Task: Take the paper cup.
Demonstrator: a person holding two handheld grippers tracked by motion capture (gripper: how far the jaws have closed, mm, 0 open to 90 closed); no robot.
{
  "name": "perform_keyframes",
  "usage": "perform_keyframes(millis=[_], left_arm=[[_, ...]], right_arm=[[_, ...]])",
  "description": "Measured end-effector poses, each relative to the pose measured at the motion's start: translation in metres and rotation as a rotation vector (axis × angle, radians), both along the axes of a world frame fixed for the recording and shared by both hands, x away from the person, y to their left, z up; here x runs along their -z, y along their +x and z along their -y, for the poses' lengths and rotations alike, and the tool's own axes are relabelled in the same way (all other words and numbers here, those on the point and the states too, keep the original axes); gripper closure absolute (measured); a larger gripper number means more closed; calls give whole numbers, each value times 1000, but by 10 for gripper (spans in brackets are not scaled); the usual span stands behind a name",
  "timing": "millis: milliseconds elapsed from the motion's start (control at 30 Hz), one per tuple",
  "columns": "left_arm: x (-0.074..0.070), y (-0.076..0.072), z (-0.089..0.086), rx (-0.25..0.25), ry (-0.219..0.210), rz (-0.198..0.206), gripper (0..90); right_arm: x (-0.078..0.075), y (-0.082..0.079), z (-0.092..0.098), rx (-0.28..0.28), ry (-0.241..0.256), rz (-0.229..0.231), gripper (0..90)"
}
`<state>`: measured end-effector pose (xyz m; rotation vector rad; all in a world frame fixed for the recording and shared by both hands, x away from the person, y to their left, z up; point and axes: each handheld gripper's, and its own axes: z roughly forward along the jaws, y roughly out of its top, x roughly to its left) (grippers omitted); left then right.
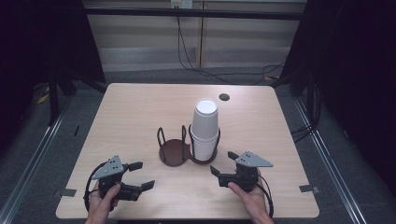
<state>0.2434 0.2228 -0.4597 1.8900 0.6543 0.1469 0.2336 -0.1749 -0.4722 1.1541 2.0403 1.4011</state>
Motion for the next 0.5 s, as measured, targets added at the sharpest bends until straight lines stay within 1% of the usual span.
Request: perform_keyframes(millis=[33,67,167,200,233,267,300,333,367,500], left_arm=[[0,0,0,0,0,0,159],[0,0,0,2,3,2,160],[0,1,-2,-5,4,-6,159],[0,1,-3,-21,4,3,158],[-1,2,-3,-25,9,3,158],[-1,2,-3,-25,9,3,159],[-1,2,-4,-25,10,0,159],[0,2,-4,-26,14,-2,157],[0,3,-4,-25,19,-5,157],[1,3,-4,-14,24,-19,157]], right_arm=[[0,0,0,0,0,0,139],[1,1,0,-22,1,-19,140],[1,0,0,-12,-2,-17,140],[1,1,1,-8,5,-14,139],[0,1,1,-6,9,-12,143],[0,1,1,-6,9,-12,143],[-1,1,2,-16,16,-25,154],[-4,1,3,-26,29,-35,161],[-5,1,4,-24,38,-36,158],[-7,0,6,-20,32,-31,153]])
